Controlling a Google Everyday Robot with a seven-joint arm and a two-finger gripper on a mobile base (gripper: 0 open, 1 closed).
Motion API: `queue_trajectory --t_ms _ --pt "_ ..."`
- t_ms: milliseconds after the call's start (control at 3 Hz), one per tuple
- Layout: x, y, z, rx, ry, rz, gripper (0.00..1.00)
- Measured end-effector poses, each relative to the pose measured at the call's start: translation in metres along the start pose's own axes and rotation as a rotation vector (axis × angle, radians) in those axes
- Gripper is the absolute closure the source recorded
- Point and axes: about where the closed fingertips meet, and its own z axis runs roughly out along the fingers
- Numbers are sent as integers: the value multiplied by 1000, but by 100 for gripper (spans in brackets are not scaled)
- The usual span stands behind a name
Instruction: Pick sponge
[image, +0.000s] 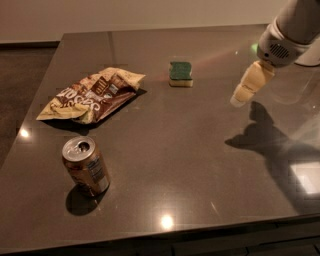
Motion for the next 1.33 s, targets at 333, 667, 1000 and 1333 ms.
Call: queue_trajectory --t_ms 333,667,1000,1333 --pt "-28 -16 35 -22 -31 44 0" --pt "-55 -24 65 -51 -63 72 0" --pt "-77 -31 90 -75 -90 100 0" --pt "-98 -36 107 -92 -110 123 0"
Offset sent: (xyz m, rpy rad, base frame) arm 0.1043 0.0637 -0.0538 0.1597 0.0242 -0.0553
